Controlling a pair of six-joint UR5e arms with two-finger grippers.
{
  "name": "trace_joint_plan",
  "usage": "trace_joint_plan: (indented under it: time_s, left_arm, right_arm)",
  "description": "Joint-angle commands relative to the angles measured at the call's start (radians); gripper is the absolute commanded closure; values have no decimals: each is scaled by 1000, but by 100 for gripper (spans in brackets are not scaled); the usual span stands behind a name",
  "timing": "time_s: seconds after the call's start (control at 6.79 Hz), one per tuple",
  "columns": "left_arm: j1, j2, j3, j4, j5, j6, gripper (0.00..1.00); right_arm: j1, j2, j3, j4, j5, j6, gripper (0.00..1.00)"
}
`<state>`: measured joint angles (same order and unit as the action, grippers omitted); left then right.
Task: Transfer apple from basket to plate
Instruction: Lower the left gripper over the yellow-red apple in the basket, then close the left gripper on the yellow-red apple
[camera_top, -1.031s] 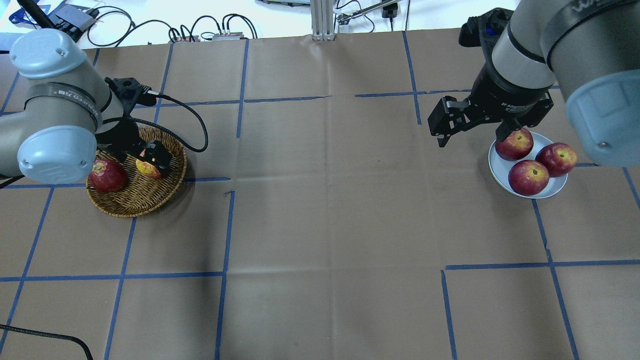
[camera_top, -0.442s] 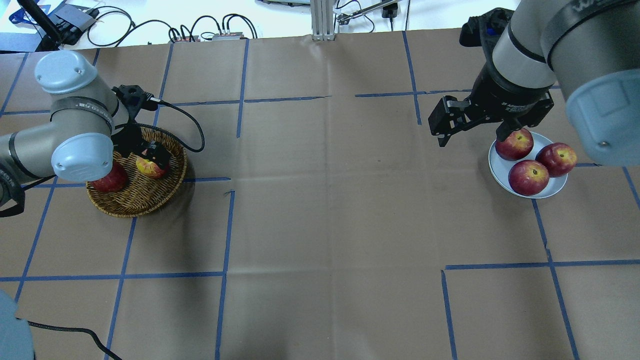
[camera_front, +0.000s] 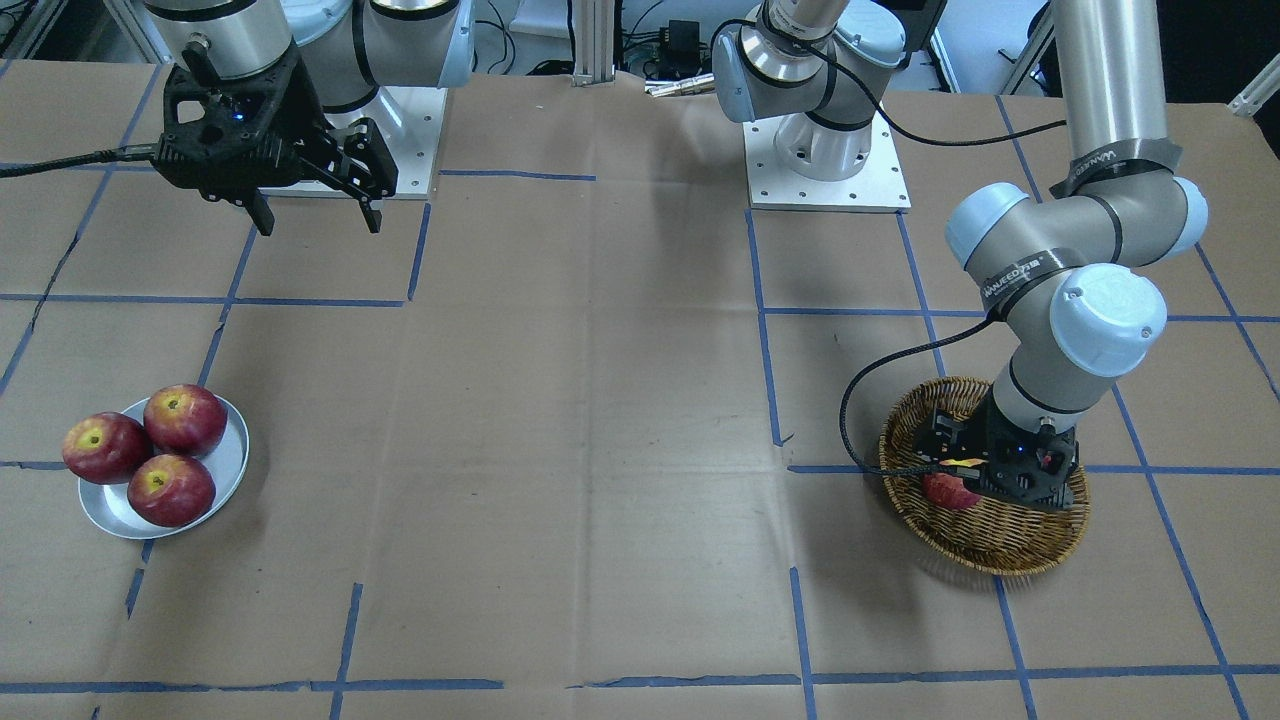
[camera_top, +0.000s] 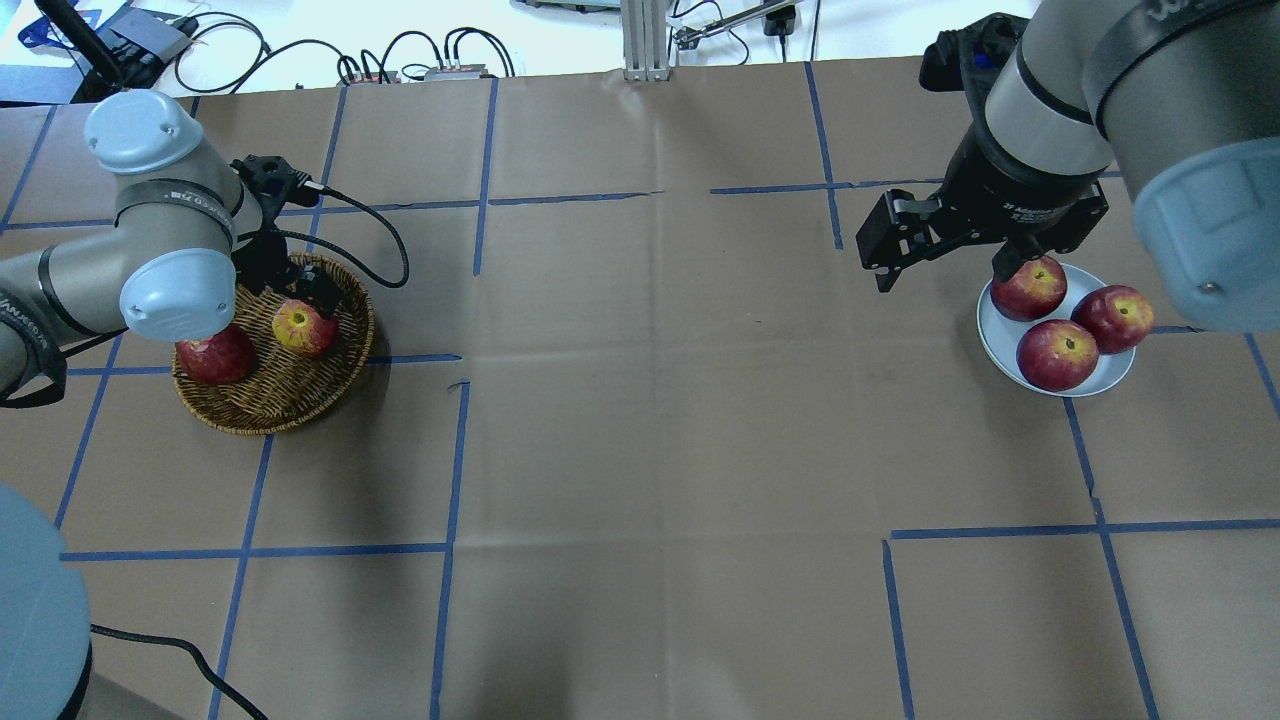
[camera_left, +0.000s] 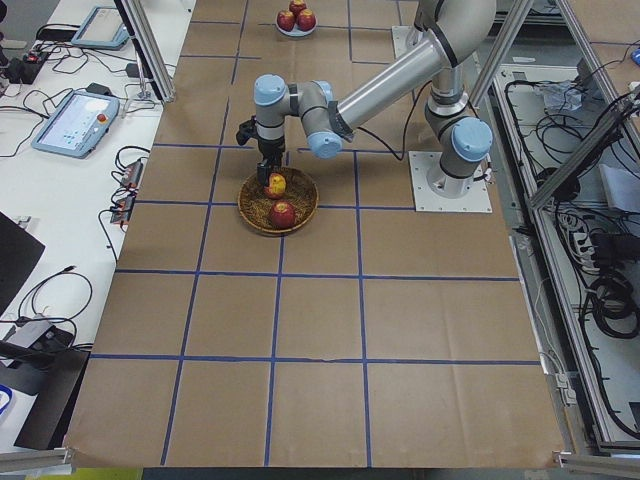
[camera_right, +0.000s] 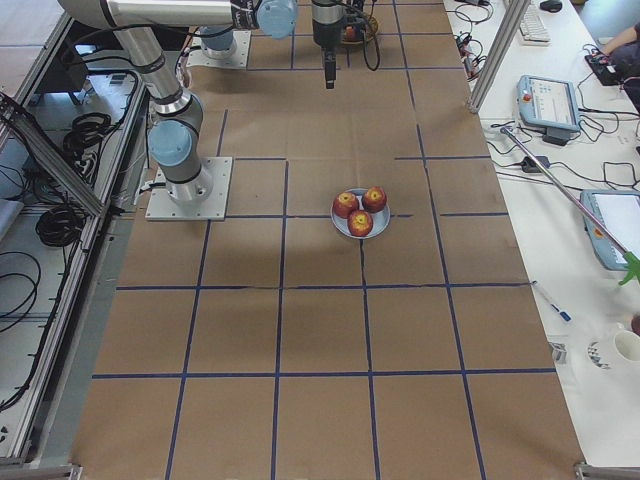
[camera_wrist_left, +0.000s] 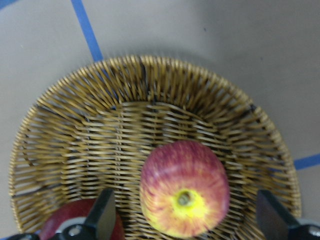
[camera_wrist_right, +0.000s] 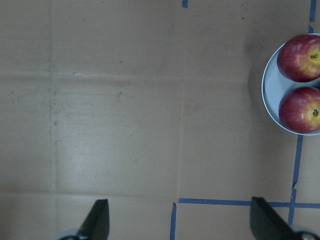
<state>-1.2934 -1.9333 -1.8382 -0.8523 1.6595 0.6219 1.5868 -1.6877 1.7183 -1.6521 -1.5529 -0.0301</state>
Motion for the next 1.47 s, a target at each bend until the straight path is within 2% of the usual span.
trace_joint_plan:
  time_s: [0.0,1.18,1.33]
  left_arm:
    - [0,-29,5,3,0,-1,1]
    - [28,-108,3,4,2,-4,2]
    - [28,-108,5,4,0,-1,14]
  right_arm:
    - [-1,-1,0,0,1,2,0]
    - [1,-1,-3,0,1,2,0]
    - [1,-3,-3,-2,1,2,0]
